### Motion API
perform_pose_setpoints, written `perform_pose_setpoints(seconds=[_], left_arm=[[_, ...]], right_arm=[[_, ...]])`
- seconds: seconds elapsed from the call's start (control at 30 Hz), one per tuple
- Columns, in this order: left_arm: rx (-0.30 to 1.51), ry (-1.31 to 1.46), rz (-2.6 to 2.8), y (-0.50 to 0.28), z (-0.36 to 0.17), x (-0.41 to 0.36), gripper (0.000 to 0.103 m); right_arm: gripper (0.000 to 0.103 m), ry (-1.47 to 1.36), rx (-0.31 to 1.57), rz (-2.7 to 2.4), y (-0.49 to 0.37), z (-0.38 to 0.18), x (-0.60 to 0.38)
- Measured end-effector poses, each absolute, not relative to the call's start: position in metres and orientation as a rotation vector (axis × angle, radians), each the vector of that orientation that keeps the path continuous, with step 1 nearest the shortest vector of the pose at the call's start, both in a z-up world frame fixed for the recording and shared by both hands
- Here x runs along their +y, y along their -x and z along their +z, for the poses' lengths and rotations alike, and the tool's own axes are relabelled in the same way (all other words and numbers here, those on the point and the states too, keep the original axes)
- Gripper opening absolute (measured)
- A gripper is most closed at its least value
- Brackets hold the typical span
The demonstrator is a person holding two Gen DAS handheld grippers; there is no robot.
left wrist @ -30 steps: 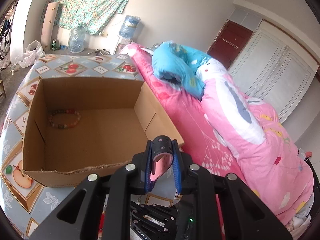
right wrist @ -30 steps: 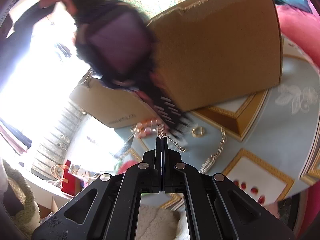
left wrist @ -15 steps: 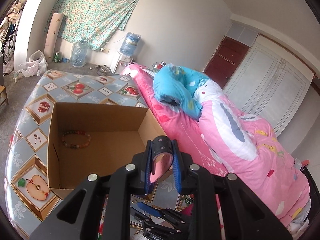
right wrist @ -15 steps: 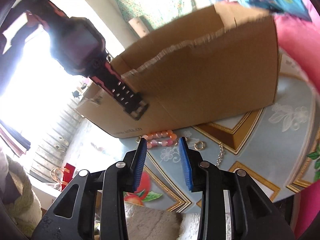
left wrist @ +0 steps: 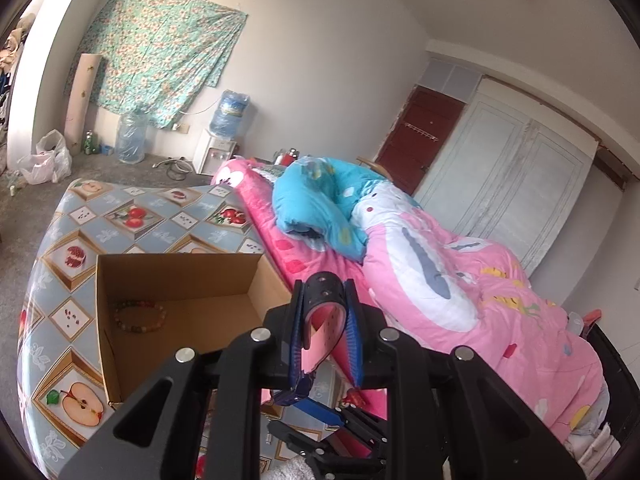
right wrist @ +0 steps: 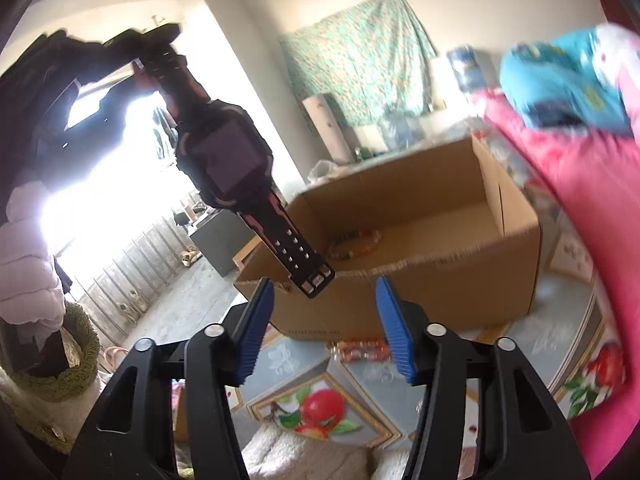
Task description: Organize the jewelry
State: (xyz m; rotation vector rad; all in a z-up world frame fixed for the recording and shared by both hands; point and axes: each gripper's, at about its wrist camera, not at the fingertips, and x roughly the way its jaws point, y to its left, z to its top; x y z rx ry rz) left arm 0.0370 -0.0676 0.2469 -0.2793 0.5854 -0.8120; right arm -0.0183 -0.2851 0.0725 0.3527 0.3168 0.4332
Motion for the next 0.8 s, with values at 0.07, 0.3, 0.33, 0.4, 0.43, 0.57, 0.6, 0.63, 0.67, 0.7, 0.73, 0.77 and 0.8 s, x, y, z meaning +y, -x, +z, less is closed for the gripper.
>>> perform_pose_setpoints(seconds=[0.07,0.3,0.33,0.4,0.43,0.57,0.6,0.63,0.67,0.7,0.73,0.77,0.8], left_arm=[[0.574,0.275,-0.826,-0.034,0.253,-0.07,0.018],[0.531,0.273,-0.839,-0.035,0.269,-0.067,0.018],[0.528,0.275,-0.836,-0.037,0.269,-0.065,0.018],[0.523,0.277,-0.822,-0.044,0.268,-0.062,0.018],[0.521,0.28,-0.815,-0.048,0.267,-0.061,0.018],[0.532,0.278,-0.771,-0.069,0.257,-0.053,0.018],[0.54,0.279,-0.756,-0.077,0.252,-0.052,0.018],[0.544,0.269,-0.73,-0.083,0.248,-0.052,0.018],[0.549,0.251,-0.702,-0.09,0.241,-0.053,0.018],[0.561,0.239,-0.685,-0.097,0.235,-0.052,0.018],[0.589,0.231,-0.668,-0.108,0.224,-0.052,0.018],[0.613,0.227,-0.658,-0.116,0.214,-0.053,0.018],[0.644,0.221,-0.643,-0.125,0.203,-0.053,0.018]], right_arm=[[0.055,-0.304,0.288,0.432,0.021,0.082,-0.279],[0.039,-0.181,0.262,0.39,0.001,0.111,-0.272],[0.032,-0.182,0.274,0.405,-0.006,0.114,-0.275],[0.025,-0.182,0.293,0.394,-0.016,0.118,-0.281],[0.022,-0.169,0.298,0.391,-0.021,0.12,-0.284],[0.003,-0.09,0.331,0.327,-0.044,0.128,-0.29],[0.003,-0.057,0.342,0.301,-0.053,0.13,-0.292],[0.003,-0.019,0.355,0.273,-0.061,0.131,-0.292],[0.003,0.022,0.373,0.251,-0.072,0.131,-0.293],[0.003,0.05,0.392,0.242,-0.082,0.131,-0.294],[0.003,0.085,0.422,0.235,-0.095,0.131,-0.295],[0.003,0.118,0.446,0.231,-0.105,0.13,-0.294],[0.003,0.172,0.479,0.22,-0.117,0.128,-0.292]])
